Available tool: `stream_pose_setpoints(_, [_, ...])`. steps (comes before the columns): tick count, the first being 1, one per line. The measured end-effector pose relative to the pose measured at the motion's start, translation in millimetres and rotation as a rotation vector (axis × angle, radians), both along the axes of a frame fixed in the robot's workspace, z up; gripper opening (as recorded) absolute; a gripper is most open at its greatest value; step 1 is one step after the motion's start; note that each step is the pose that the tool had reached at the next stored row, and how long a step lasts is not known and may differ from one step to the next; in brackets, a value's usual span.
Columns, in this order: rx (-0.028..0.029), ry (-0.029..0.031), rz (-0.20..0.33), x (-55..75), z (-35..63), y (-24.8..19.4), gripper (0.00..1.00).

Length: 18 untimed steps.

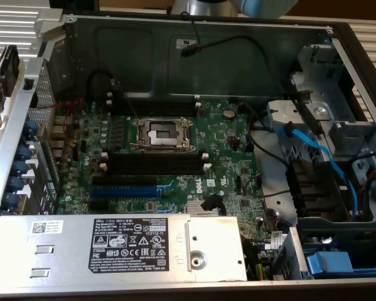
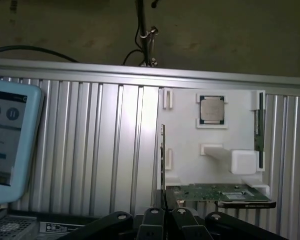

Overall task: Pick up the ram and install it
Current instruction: 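Pick up the ram and move it above insertion slot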

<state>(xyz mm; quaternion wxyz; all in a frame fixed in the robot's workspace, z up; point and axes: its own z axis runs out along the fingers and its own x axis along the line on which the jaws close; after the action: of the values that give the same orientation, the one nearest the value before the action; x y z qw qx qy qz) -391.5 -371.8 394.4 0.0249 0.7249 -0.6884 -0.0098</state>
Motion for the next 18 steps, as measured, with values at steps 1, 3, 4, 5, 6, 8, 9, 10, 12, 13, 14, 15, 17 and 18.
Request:
stream_pose_setpoints(1, [0.0000, 0.0076, 0.000, 1.7, 0.2, -0.3, 0.12])
stream_pose_setpoints(3, [0.0003, 0.0213, 0.000, 5.1, 0.5, -0.9, 0.12])
stream_pose_setpoints(4, [0.0005, 0.0261, 0.000, 7.2, 0.7, -1.2, 0.12])
stream_pose_setpoints(5, [0.0007, 0.0296, 0.000, 9.5, 0.8, -1.6, 0.12])
stream_pose_setpoints(6, [0.0008, 0.0326, 0.000, 11.3, 0.9, -2.1, 0.12])
stream_pose_setpoints(8, [0.0027, 0.0361, 0.000, 12.3, 0.8, -3.0, 0.12])
stream_pose_setpoints(9, [0.0030, 0.0363, 0.000, 12.3, 0.8, -3.0, 0.12])
stream_pose_setpoints(10, [0.0030, 0.0362, 0.000, 12.3, 0.8, -3.0, 0.12])
stream_pose_setpoints(12, [0.0027, 0.0362, 0.000, 12.5, 0.8, -3.0, 0.12])
stream_pose_setpoints(13, [0.0024, 0.0353, 0.001, 12.7, 0.9, -3.1, 0.12])
stream_pose_setpoints(14, [0.0022, 0.0324, 0.001, 13.4, 1.1, -3.2, 0.12])
stream_pose_setpoints(15, [0.0022, 0.0288, 0.002, 14.6, 1.2, -3.5, 0.12])
stream_pose_setpoints(17, [0.0031, 0.0194, 0.002, 16.8, 1.6, -4.1, 0.12])
stream_pose_setpoints(18, [0.0034, 0.0148, 0.002, 18.3, 1.8, -4.5, 0.12])
